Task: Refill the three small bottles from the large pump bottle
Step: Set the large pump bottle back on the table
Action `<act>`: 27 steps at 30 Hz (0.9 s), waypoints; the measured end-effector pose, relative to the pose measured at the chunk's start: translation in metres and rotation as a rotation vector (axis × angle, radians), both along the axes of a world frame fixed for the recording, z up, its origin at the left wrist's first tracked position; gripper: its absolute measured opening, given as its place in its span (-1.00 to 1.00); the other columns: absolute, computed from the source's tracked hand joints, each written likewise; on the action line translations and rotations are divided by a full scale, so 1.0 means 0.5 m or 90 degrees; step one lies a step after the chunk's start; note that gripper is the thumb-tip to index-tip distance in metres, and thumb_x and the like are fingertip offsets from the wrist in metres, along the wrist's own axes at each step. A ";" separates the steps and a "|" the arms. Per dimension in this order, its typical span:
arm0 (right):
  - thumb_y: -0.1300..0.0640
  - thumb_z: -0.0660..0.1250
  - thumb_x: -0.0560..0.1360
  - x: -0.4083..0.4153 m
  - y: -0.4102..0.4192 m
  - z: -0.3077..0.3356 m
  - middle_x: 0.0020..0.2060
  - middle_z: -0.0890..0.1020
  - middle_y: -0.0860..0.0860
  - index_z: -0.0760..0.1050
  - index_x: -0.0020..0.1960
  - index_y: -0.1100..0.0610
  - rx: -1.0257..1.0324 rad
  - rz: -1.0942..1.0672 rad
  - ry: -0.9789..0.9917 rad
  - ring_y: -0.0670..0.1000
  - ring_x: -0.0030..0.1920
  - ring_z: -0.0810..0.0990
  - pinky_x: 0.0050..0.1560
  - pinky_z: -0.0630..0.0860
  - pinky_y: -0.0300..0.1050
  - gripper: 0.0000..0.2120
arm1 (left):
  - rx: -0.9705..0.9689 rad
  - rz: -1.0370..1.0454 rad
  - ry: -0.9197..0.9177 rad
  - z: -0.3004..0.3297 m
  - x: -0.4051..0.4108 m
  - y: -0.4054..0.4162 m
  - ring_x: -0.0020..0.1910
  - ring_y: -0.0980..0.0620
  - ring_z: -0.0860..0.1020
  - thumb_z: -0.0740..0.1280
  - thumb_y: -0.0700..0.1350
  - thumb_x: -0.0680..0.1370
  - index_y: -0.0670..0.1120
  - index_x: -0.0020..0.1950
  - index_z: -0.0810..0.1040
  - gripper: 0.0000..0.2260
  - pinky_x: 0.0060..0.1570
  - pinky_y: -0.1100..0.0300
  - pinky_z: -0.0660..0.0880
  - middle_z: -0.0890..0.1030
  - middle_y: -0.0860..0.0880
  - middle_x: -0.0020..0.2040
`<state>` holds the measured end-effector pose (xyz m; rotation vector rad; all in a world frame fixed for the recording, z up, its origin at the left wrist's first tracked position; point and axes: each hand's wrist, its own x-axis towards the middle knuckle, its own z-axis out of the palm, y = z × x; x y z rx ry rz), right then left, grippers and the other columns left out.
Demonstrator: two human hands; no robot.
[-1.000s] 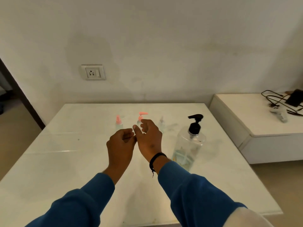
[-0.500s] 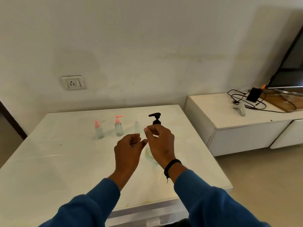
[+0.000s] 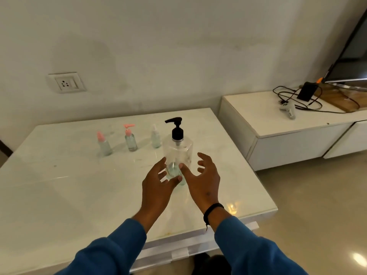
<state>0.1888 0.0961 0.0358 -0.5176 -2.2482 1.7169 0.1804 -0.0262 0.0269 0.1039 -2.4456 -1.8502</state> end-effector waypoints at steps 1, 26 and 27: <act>-0.13 0.52 0.47 0.001 -0.005 -0.007 0.35 0.53 -0.02 0.37 0.48 -0.07 -0.017 0.010 -0.001 0.01 0.30 0.54 0.28 0.51 -0.11 -0.35 | 0.001 0.005 0.004 -0.005 -0.002 0.001 0.29 0.07 0.53 0.53 -0.04 0.48 0.05 0.49 0.40 -0.39 0.16 0.25 0.42 0.52 0.03 0.41; -0.19 0.50 0.44 -0.217 -0.003 -0.045 0.10 0.54 -0.05 0.39 0.36 -0.03 0.193 0.006 0.046 0.00 0.08 0.54 0.05 0.58 -0.02 -0.42 | -0.060 -0.056 0.136 -0.095 -0.244 0.056 0.06 0.16 0.64 0.41 -0.23 0.57 -0.07 0.37 0.52 -0.64 0.08 0.35 0.57 0.66 0.06 0.14; -0.17 0.50 0.45 -0.235 -0.001 -0.045 0.08 0.51 -0.05 0.42 0.34 0.00 0.195 0.012 0.046 -0.01 0.05 0.52 0.04 0.57 -0.04 -0.45 | -0.075 -0.054 0.144 -0.096 -0.262 0.059 0.00 0.20 0.63 0.41 -0.23 0.57 -0.09 0.34 0.53 -0.67 0.04 0.37 0.58 0.67 0.05 0.11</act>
